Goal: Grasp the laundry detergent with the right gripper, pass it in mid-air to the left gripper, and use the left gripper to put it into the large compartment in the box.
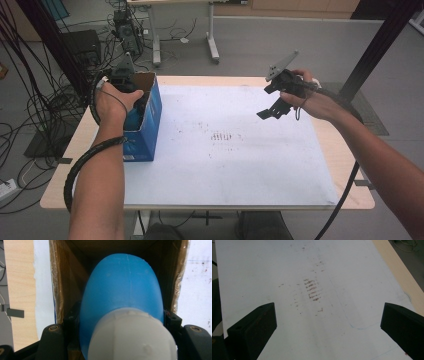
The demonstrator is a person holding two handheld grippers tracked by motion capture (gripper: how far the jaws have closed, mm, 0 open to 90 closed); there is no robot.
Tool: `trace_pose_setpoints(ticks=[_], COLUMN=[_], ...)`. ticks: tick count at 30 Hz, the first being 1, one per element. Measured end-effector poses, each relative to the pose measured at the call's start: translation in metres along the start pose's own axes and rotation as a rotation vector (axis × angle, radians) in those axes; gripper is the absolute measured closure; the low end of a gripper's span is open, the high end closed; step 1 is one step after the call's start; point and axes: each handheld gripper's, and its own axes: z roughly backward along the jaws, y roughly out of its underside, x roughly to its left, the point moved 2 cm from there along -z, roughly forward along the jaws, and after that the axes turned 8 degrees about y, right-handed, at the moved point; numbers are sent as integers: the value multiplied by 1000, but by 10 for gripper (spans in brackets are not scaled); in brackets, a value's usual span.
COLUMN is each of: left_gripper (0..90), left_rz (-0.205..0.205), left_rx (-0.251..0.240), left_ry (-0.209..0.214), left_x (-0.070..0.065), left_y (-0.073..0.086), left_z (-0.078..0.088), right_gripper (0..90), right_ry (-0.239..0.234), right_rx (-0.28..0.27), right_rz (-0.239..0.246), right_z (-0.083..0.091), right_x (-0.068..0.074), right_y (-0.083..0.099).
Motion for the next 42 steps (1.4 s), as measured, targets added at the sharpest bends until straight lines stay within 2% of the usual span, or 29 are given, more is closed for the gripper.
trace_pose_setpoints(ticks=[12, 13, 21, 42], left_gripper=[369, 368, 368, 368], left_rz=[-4, -4, 5, 2], left_rx=[22, 5, 4, 2], left_ry=[7, 9, 25, 24], left_x=[3, 3, 7, 7], left_y=[5, 6, 9, 9], left_z=[-18, -17, -17, -18], right_gripper=[4, 4, 4, 3], right_ry=[-3, -3, 0, 9], right_rx=[1, 4, 2, 4], right_rz=[-4, -4, -6, -13], right_z=[-3, -3, -4, -1], right_x=[0, 0, -1, -3], right_y=[2, 2, 1, 5])
